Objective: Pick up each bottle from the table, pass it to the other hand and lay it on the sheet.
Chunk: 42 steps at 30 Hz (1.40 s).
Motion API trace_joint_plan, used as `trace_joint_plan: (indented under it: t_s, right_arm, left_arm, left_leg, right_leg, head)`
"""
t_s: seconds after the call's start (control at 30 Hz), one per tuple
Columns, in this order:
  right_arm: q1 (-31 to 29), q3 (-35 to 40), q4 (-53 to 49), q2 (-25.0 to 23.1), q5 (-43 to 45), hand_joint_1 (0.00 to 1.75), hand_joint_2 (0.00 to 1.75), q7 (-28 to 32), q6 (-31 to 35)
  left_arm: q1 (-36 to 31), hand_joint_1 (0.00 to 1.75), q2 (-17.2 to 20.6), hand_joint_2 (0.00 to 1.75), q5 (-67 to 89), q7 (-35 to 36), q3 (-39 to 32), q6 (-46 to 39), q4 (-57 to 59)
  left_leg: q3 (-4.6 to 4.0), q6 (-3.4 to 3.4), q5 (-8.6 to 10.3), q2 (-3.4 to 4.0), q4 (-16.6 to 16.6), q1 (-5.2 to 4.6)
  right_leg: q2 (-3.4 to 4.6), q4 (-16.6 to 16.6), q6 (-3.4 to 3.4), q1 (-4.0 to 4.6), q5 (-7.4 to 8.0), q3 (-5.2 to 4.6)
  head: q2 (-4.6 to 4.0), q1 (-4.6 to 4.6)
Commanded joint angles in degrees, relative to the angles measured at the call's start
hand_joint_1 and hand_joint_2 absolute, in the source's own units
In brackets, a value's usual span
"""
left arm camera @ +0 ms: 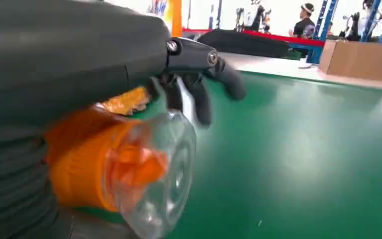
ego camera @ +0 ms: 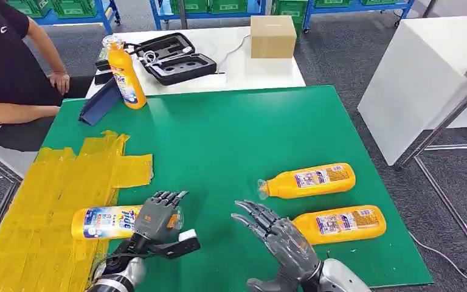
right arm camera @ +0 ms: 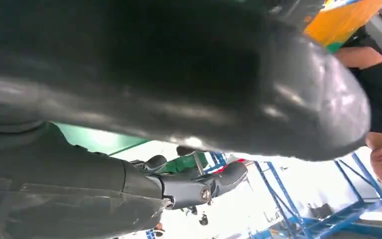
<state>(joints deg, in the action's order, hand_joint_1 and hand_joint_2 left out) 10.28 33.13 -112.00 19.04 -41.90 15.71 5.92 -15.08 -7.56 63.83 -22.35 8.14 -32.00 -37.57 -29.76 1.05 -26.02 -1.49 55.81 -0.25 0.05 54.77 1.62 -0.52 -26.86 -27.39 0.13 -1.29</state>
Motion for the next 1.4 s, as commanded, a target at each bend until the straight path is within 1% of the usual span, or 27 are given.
trace_joint_plan:
  t_s: [0.03, 0.07, 0.1, 0.13, 0.23, 0.27, 0.37, 0.4, 0.47, 0.5, 0.53, 0.57, 0.63, 0.67, 0.7, 0.73, 0.77, 0.83, 0.87, 0.93, 0.97, 1.03, 1.07, 1.1, 1.13, 1.2, 1.4]
  right_arm:
    - [-0.68, -0.96, 3.22, 0.12, 0.02, 0.00, 0.00, 0.35, 0.16]
    - [-0.68, -0.96, 3.22, 0.12, 0.02, 0.00, 0.00, 0.35, 0.16]
    - [-0.68, -0.96, 3.22, 0.12, 0.02, 0.00, 0.00, 0.35, 0.16]
    - [-0.68, -0.96, 3.22, 0.12, 0.02, 0.00, 0.00, 0.35, 0.16]
    - [-0.68, -0.96, 3.22, 0.12, 0.02, 0.00, 0.00, 0.35, 0.16]
    - [-0.68, -0.96, 3.22, 0.12, 0.02, 0.00, 0.00, 0.35, 0.16]
    - [-0.68, -0.96, 3.22, 0.12, 0.02, 0.00, 0.00, 0.35, 0.16]
    - [-0.68, -0.96, 3.22, 0.12, 0.02, 0.00, 0.00, 0.35, 0.16]
    - [-0.68, -0.96, 3.22, 0.12, 0.02, 0.00, 0.00, 0.35, 0.16]
    - [-0.68, -0.96, 3.22, 0.12, 0.02, 0.00, 0.00, 0.35, 0.16]
    - [-0.68, -0.96, 3.22, 0.12, 0.02, 0.00, 0.00, 0.35, 0.16]
    - [-0.58, -0.93, 3.07, 0.29, 0.05, 0.00, 0.00, 0.16, 0.27]
    - [-0.06, -0.70, 2.65, 0.88, 0.02, 0.00, 0.00, -0.30, 0.74]
    - [0.05, -0.61, 2.61, 1.00, -0.06, 0.00, 0.00, -0.53, 0.90]
    - [0.23, -0.55, 2.46, 1.13, -0.14, 0.00, 0.00, -0.74, 1.11]
    - [0.49, -0.56, 2.18, 1.27, -0.30, 0.00, 0.00, -1.00, 1.37]
    - [0.63, -0.75, 1.98, 1.27, -0.35, 0.00, 0.00, -1.09, 1.63]
    - [1.23, -1.69, 1.21, 1.12, -0.38, 0.00, 0.00, -1.51, 1.84]
    - [1.62, -2.12, 0.94, 0.97, -0.42, 0.00, 0.00, -1.65, 1.82]
    - [2.86, -3.03, 0.15, 0.70, -0.74, 0.00, 0.00, -1.77, 2.45]
    - [3.63, -3.34, -0.48, 0.80, -0.82, 0.00, 0.00, -1.82, 2.98]
    - [4.74, -3.61, -1.62, 1.36, -0.95, 0.00, 0.00, -1.93, 3.49]
    - [7.87, -7.66, -3.19, -0.82, -1.84, 0.00, 1.75, -4.62, 9.71]
    - [13.26, -10.11, -7.59, 1.73, -1.71, 0.00, 1.75, -5.14, 11.92]
    - [19.33, -14.83, -11.61, 3.86, 0.68, 0.00, 1.75, -5.92, 13.60]
    - [24.23, -21.41, -13.43, 3.74, 4.12, 0.00, 1.75, -2.67, 12.56]
    - [23.64, -25.92, -12.18, -1.99, 3.90, 0.00, 1.75, 0.81, 6.92]
  left_arm:
    - [7.01, 0.00, 0.69, 0.00, -3.98, -3.15, -8.07, 2.80, 2.27]
    - [7.01, 0.00, 0.69, 0.00, -3.98, -3.15, -8.07, 2.80, 2.27]
    - [7.01, 0.00, 0.69, 0.00, -3.98, -3.15, -8.07, 2.80, 2.27]
    - [7.01, 0.00, 0.69, 0.00, -3.98, -3.15, -8.07, 2.80, 2.27]
    - [7.01, 0.00, 0.69, 0.00, -3.98, -3.15, -8.07, 2.80, 2.27]
    - [7.01, 0.00, 0.69, 0.00, -3.98, -3.15, -8.07, 2.80, 2.27]
    - [7.01, 0.00, 0.69, 0.00, -3.98, -3.15, -8.07, 2.80, 2.27]
    - [7.01, 0.00, 0.69, 0.00, -3.98, -3.15, -8.07, 2.80, 2.27]
    - [7.01, 0.00, 0.69, 0.00, -3.98, -3.15, -8.07, 2.80, 2.27]
    - [7.01, 0.00, 0.69, 0.00, -3.98, -3.15, -8.07, 2.80, 2.27]
    - [7.01, 0.00, 0.69, 0.00, -3.98, -3.15, -8.07, 2.80, 2.27]
    - [7.46, 0.00, 0.29, 0.00, -6.03, -4.81, -8.93, 2.79, 1.00]
    - [9.03, 0.00, 0.17, 0.00, -12.98, -9.63, -10.93, 7.26, -4.39]
    - [10.31, 0.00, 0.20, 0.00, -16.88, -11.67, -11.85, 10.75, -8.45]
    - [11.85, 0.00, 0.14, 0.00, -20.62, -12.91, -12.88, 14.06, -13.20]
    - [13.86, 0.00, 0.26, 0.00, -25.48, -13.55, -14.08, 20.17, -19.74]
    - [15.31, 0.00, 0.21, 0.00, -28.35, -13.76, -15.06, 23.49, -24.43]
    - [18.37, 0.00, -0.06, 0.00, -35.23, -13.21, -18.08, 31.78, -34.66]
    - [19.58, 0.00, -0.35, 0.00, -38.14, -13.25, -19.40, 35.26, -38.62]
    - [22.10, 0.00, -1.30, 0.00, -43.19, -13.08, -22.40, 40.72, -46.46]
    - [23.31, 0.00, -1.70, 0.00, -44.97, -13.32, -23.44, 42.46, -49.84]
    - [24.82, 0.00, -1.98, 0.00, -46.16, -12.80, -24.14, 44.02, -53.35]
    - [25.85, 0.00, -4.45, 0.00, -53.36, -17.65, -26.38, 49.59, -59.88]
    - [30.91, 0.00, -5.44, 0.00, -63.84, -16.42, -28.98, 54.04, -66.96]
    - [34.65, 0.00, -6.93, 0.00, -67.43, -11.53, -31.44, 58.82, -74.22]
    - [35.78, 0.00, -9.33, 0.00, -68.69, -9.43, -35.01, 63.64, -77.11]
    - [33.27, 0.00, -10.28, 0.00, -65.31, -11.55, -36.75, 65.47, -73.79]
  left_leg:
    - [-0.57, -0.20, 0.44, 0.25, -0.10, -0.04]
    - [-0.86, -0.24, 0.42, 0.61, -0.17, 0.07]
    - [-0.40, -0.24, 0.34, 0.37, -0.16, 0.05]
    - [-0.14, -0.23, 0.33, 0.23, -0.15, -0.01]
    - [-0.18, -0.29, 0.16, 0.29, -0.18, 0.01]
    - [-0.41, -0.30, 0.16, 0.49, -0.18, 0.08]
    - [-0.12, -0.24, -0.07, 0.16, -0.16, -0.01]
    - [-0.45, -0.27, 0.05, 0.38, -0.18, 0.06]
    - [0.12, -0.30, -0.21, 0.13, -0.13, -0.01]
    - [-0.27, -0.31, -0.09, 0.35, -0.14, 0.05]
    - [0.00, -0.34, -0.23, 0.24, -0.11, 0.03]
    - [-0.37, -0.39, -0.16, 0.47, -0.11, 0.11]
    - [0.16, -0.31, -0.36, 0.26, -0.09, 0.02]
    - [-0.06, -0.33, -0.30, 0.39, -0.10, 0.06]
    - [0.07, -0.32, -0.36, 0.36, -0.08, 0.05]
    - [0.23, -0.32, -0.42, 0.33, -0.10, 0.03]
    - [-0.04, -0.34, -0.39, 0.54, -0.09, 0.10]
    - [0.38, -0.31, -0.47, 0.32, -0.04, 0.05]
    - [0.12, -0.34, -0.46, 0.55, -0.02, 0.11]
    - [0.18, -0.31, -0.50, 0.46, -0.03, 0.05]
    - [-0.09, -0.33, -0.52, 0.63, 0.07, 0.15]
    - [-0.24, -0.32, -0.50, 0.50, 0.07, 0.12]
    - [-0.40, -0.34, -0.51, 0.51, 0.14, 0.15]
    - [-0.41, -0.32, -0.48, 0.43, 0.07, 0.12]
    - [-0.47, -0.30, -0.52, 0.31, 0.11, 0.07]
    - [-0.67, -0.27, -0.67, 0.30, 0.30, 0.10]
    - [-0.96, -0.23, -0.54, 0.34, 0.01, -0.02]
  right_leg:
    - [0.22, 0.02, -0.03, -0.05, 0.15, -0.38]
    - [0.51, -0.12, -0.06, 0.06, 0.28, -0.53]
    - [0.31, -0.10, 0.03, 0.04, 0.13, 0.06]
    - [0.21, -0.04, 0.06, 0.00, 0.07, 0.32]
    - [0.29, -0.01, -0.03, 0.01, 0.05, 0.27]
    - [0.44, -0.05, -0.06, 0.08, 0.16, 0.01]
    - [0.16, 0.05, -0.05, 0.00, -0.16, 0.30]
    - [0.32, 0.00, -0.06, 0.06, 0.03, -0.11]
    - [0.11, 0.08, -0.07, 0.00, -0.28, 0.31]
    - [0.29, 0.04, -0.08, 0.05, -0.06, -0.18]
    - [0.20, 0.08, -0.08, 0.03, -0.23, 0.02]
    - [0.38, 0.03, -0.08, 0.10, -0.06, -0.40]
    - [0.21, 0.09, -0.03, 0.01, -0.36, 0.09]
    - [0.31, 0.05, -0.04, 0.05, -0.26, -0.18]
    - [0.29, 0.06, -0.03, 0.04, -0.33, -0.01]
    - [0.29, 0.05, -0.03, 0.01, -0.40, 0.41]
    - [0.45, 0.00, -0.04, 0.08, -0.31, 0.33]
    - [0.27, 0.07, -0.03, 0.04, -0.47, 0.76]
    - [0.47, 0.05, -0.05, 0.10, -0.38, 0.45]
    - [0.45, 0.08, -0.03, 0.04, -0.48, 0.46]
    - [0.51, 0.09, -0.04, 0.15, -0.45, 0.20]
    - [0.45, 0.12, -0.02, 0.09, -0.52, -0.02]
    - [0.44, 0.13, -0.02, 0.13, -0.54, -0.16]
    - [0.39, 0.09, -0.01, 0.09, -0.54, -0.15]
    - [0.31, 0.15, 0.00, 0.05, -0.62, -0.19]
    - [0.28, 0.25, 0.03, 0.07, -0.74, -0.32]
    - [0.31, -0.09, 0.01, -0.05, -0.55, -0.60]
  head:
    - [0.00, -0.04]
    - [0.00, -0.09]
    - [0.00, -0.04]
    - [0.00, -0.04]
    - [0.00, -0.06]
    - [0.00, -0.04]
    - [0.00, -0.04]
    - [0.00, -0.04]
    - [0.00, -0.04]
    - [0.00, -0.02]
    - [0.00, -0.04]
    - [0.00, -0.04]
    - [0.00, -0.04]
    - [0.00, -0.02]
    - [0.00, -0.02]
    - [0.00, -0.04]
    - [0.00, -0.04]
    - [0.00, -0.04]
    - [0.00, -0.04]
    - [0.00, -0.04]
    - [0.00, -0.02]
    - [0.00, -0.04]
    - [0.00, -0.04]
    - [0.00, -0.04]
    - [0.00, -0.02]
    - [0.00, -0.06]
    - [0.00, -0.04]
